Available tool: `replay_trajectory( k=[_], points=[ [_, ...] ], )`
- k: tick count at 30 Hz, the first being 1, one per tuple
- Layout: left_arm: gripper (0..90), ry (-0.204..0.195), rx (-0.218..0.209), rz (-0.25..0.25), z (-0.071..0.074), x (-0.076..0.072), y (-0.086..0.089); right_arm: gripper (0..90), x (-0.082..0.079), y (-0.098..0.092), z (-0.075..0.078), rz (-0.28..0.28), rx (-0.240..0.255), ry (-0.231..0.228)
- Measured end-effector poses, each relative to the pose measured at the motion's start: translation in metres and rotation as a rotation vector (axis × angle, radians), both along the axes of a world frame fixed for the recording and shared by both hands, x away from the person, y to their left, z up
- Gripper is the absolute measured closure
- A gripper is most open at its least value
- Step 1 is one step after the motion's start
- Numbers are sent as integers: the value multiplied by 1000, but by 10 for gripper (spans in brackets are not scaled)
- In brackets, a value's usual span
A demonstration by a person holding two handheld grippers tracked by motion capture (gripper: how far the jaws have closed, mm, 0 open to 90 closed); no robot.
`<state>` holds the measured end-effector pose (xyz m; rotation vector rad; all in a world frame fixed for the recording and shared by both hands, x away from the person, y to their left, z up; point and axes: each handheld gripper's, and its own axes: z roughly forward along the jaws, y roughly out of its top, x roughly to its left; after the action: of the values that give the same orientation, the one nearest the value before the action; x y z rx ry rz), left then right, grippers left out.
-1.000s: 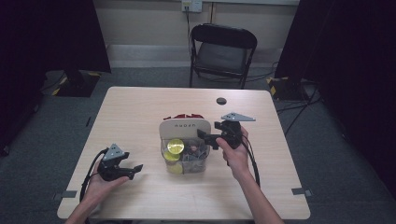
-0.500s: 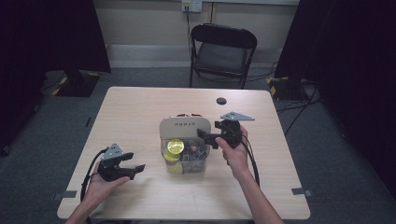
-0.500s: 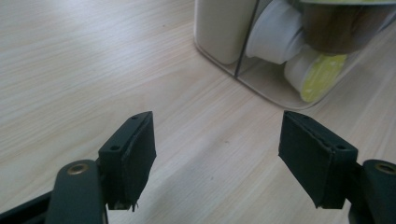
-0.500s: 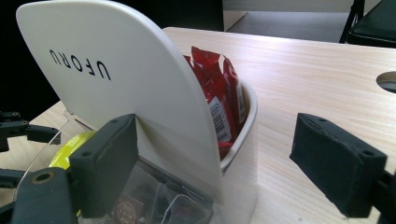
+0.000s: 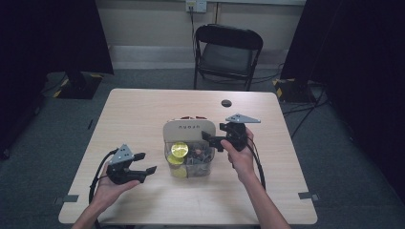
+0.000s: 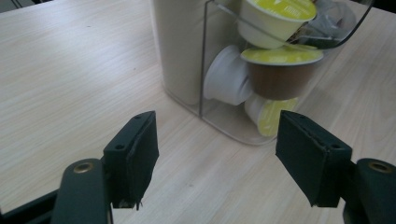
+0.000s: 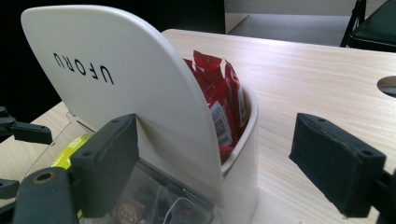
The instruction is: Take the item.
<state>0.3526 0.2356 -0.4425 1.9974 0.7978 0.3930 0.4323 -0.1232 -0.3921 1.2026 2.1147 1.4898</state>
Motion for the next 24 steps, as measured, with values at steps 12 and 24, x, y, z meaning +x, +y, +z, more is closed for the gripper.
replay_trajectory(
  k=[12,24],
  points=[
    [293,-8,-49,-51,21,9,-22,142,3,4,3,20,-4,0],
    [369,-41,-113,-93,39,15,-41,141,2,4,2,18,-7,7]
  ],
)
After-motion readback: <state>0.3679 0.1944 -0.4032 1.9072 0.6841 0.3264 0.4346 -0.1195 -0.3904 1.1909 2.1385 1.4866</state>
